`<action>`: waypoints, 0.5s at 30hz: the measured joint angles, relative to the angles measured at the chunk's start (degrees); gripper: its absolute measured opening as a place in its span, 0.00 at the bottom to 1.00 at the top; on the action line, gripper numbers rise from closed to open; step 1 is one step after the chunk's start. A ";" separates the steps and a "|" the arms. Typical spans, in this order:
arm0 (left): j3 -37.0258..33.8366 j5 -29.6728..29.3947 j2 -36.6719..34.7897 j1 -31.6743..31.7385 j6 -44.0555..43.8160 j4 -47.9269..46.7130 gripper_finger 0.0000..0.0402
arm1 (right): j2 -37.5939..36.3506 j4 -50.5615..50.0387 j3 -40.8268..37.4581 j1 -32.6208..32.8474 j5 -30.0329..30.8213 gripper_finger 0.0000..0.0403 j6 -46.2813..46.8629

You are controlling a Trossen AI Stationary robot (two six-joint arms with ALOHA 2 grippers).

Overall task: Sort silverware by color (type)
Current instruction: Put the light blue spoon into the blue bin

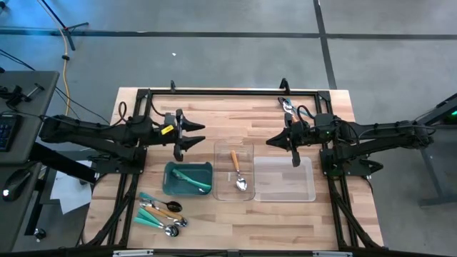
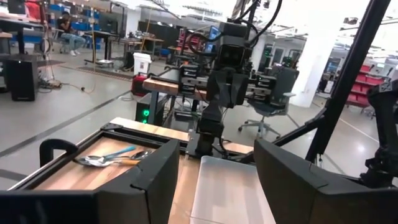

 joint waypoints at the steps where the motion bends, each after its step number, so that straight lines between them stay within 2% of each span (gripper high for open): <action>1: 0.00 -0.03 0.00 0.00 0.00 -0.02 0.47 | -0.01 0.00 0.00 0.00 0.00 0.00 0.00; 6: 0.00 -0.17 0.00 0.00 0.25 -0.08 0.32 | 0.00 0.00 0.00 0.00 0.00 0.00 0.00; 11: 0.00 -0.19 0.00 0.00 2.35 -0.25 0.06 | 0.00 0.00 0.00 0.00 0.00 0.00 0.00; 13: 0.00 -0.18 0.00 0.00 2.50 -0.35 0.02 | 0.00 0.00 0.00 0.00 0.00 0.00 0.00; 15: 0.00 -0.19 0.00 0.00 2.58 -0.35 0.03 | 0.00 0.00 0.00 0.00 0.00 0.00 0.00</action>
